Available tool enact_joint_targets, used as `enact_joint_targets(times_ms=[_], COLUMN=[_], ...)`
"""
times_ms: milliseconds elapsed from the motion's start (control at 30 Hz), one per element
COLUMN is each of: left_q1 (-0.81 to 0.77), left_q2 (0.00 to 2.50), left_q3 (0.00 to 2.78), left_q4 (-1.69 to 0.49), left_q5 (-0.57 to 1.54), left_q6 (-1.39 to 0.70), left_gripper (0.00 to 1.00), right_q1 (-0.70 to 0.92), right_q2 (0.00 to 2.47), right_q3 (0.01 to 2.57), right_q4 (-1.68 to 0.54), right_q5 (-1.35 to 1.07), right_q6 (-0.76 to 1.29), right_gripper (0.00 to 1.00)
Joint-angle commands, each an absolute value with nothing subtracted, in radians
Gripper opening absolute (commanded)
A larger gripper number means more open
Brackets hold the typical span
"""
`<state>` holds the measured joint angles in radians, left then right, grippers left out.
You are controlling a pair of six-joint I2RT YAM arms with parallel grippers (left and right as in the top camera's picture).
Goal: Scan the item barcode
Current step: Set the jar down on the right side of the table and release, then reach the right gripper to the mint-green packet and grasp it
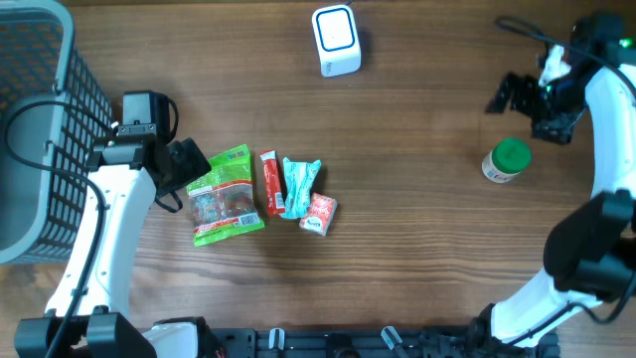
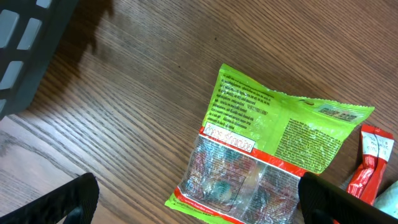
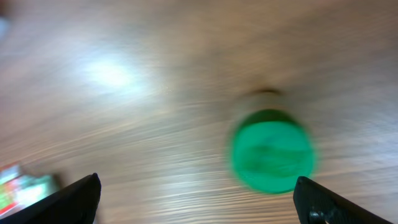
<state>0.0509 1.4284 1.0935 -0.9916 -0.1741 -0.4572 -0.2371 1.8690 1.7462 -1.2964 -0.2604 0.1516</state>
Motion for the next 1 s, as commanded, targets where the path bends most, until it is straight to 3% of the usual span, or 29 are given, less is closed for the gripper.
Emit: enact_joint_targets(times_ms=[0, 300, 567, 733, 800, 967], left_q1=[0.056, 0.056, 0.056, 0.056, 0.056, 0.056], left_q2=[1.425, 1.425, 1.425, 1.425, 1.425, 1.425], left_q3=[1.108, 1.108, 1.108, 1.108, 1.108, 1.108], left_q4=[-0.992, -0.992, -0.992, -0.992, -0.992, -0.992], left_q5=[-0.172, -0.172, -0.172, -0.172, -0.172, -0.172], left_q6=[-0.449, -0.449, -0.449, -0.449, -0.449, -0.449], left_gripper=[1.00, 1.00, 1.00, 1.00, 1.00, 1.00], right_q1=[-0.130, 0.268, 0.535, 0.631, 0.654, 0.661], right_q2=[1.815, 1.816, 1.827, 1.858, 1.860, 1.861], right_q3=[1.771, 1.622, 1.284, 1.148, 1.113, 1.104], right_q4=[-1.320, -1.131, -0.646, -0.409, -0.345, -0.330], right_q5=[-0.431, -0.427, -0.389, -0.329, -0.302, -0.284], right_q6=[0.135, 0.395, 0.596, 0.610, 0.610, 0.614], right_gripper=[1.00, 0.99, 0.78, 0.63, 0.55, 0.46])
